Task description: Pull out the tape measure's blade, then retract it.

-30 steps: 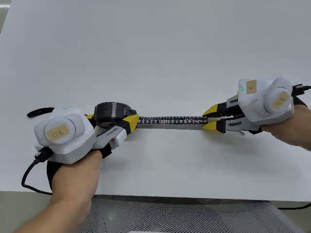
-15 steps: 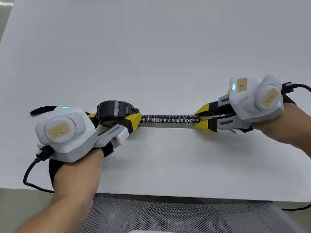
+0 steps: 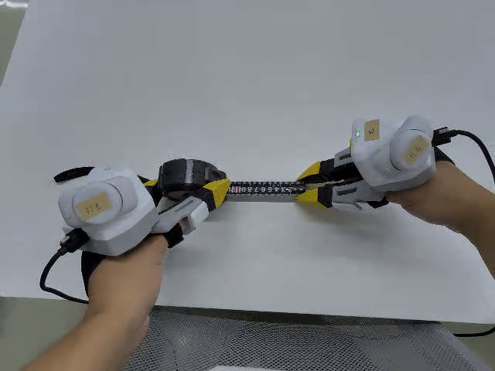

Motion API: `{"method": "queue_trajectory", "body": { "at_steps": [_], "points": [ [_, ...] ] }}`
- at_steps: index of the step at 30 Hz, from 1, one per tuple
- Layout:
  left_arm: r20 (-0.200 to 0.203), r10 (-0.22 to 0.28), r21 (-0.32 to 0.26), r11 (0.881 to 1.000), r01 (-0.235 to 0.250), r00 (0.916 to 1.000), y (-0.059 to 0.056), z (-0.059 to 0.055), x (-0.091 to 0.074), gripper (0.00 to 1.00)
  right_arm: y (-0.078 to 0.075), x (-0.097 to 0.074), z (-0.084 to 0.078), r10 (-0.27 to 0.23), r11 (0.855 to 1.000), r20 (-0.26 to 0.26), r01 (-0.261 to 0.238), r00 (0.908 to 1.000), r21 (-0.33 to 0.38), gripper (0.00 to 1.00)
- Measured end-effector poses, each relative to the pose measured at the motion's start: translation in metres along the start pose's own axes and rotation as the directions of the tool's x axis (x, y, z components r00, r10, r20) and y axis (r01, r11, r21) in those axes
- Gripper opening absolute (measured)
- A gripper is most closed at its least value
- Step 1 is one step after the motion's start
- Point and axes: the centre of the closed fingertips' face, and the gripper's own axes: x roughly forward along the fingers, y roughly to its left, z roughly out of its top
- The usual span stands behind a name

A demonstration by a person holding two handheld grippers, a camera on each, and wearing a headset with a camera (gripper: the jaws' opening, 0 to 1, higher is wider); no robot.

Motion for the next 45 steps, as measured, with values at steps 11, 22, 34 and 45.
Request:
{"method": "queue_trajectory", "body": {
  "at_steps": [11, 22, 34, 45],
  "points": [
    [-0.003, -0.004, -0.013, 1.000, 0.004, 1.0000, -0.001, 0.001, 0.000, 0.58, -0.002, 0.009, 0.010, 0.015, 1.000, 0.020, -0.015, 0.9997, 0.013, 0.11],
    [-0.010, 0.004, -0.003, 1.000, -0.004, 0.9999, -0.001, 0.000, -0.001, 0.58, 0.003, 0.014, 0.019, 0.026, 0.999, 0.037, -0.027, 0.9990, 0.023, 0.10],
    [-0.016, 0.002, -0.001, 1.000, -0.002, 0.9999, -0.001, 0.000, 0.000, 0.58, 0.006, 0.029, 0.031, 0.038, 0.999, 0.061, -0.040, 0.9974, 0.029, 0.10],
    [-0.018, -0.003, -0.009, 1.000, 0.003, 0.9998, -0.001, 0.000, 0.000, 0.58, 0.006, 0.048, 0.045, 0.048, 0.999, 0.069, -0.049, 0.9965, 0.013, 0.10]
  ]
}}
